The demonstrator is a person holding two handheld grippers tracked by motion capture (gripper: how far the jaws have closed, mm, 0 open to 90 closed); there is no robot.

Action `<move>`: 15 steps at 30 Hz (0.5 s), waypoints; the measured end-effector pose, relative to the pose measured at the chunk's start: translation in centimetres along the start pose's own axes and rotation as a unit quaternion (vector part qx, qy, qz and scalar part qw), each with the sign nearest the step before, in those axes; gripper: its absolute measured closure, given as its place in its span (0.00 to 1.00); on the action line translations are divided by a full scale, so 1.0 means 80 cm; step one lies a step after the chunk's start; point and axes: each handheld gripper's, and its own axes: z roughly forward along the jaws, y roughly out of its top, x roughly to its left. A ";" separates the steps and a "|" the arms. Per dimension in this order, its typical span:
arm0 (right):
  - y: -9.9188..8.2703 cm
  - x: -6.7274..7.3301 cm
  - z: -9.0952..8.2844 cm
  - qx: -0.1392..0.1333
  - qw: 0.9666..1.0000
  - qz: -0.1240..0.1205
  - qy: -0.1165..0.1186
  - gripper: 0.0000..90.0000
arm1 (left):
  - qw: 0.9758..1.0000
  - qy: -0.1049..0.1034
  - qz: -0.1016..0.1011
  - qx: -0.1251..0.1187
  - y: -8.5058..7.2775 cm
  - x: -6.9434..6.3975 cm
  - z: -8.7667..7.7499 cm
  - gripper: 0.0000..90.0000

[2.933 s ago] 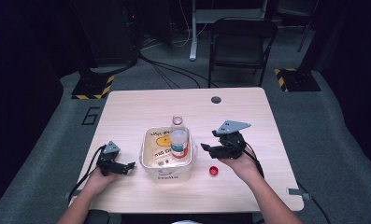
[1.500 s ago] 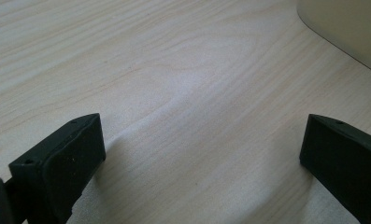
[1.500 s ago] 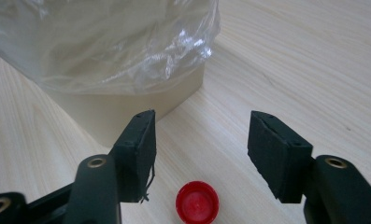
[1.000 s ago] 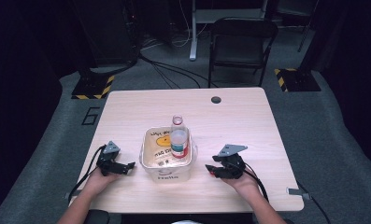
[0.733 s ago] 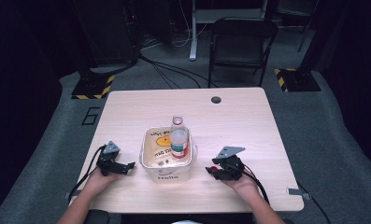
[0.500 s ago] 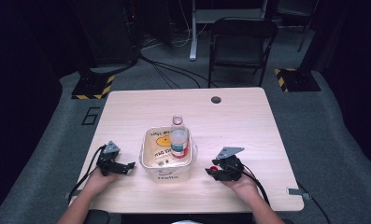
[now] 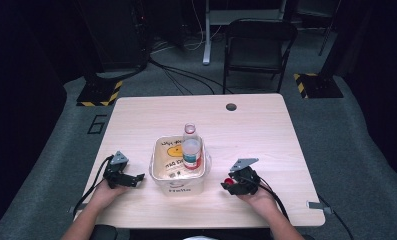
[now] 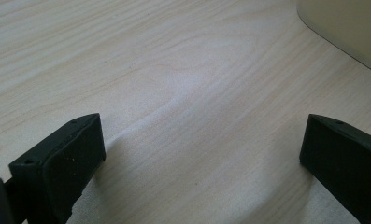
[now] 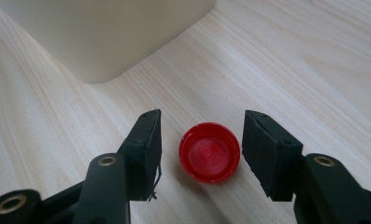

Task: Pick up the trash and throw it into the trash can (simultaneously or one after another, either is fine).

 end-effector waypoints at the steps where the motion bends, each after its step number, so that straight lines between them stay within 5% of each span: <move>1: -0.001 -0.002 0.001 0.004 1.000 -0.002 0.000 0.54 | 1.000 0.000 0.002 0.000 0.000 0.000 0.000 0.00; 15: 0.000 -0.001 0.001 0.014 1.000 -0.001 -0.001 0.64 | 1.000 0.000 0.002 0.000 0.000 0.000 0.000 0.00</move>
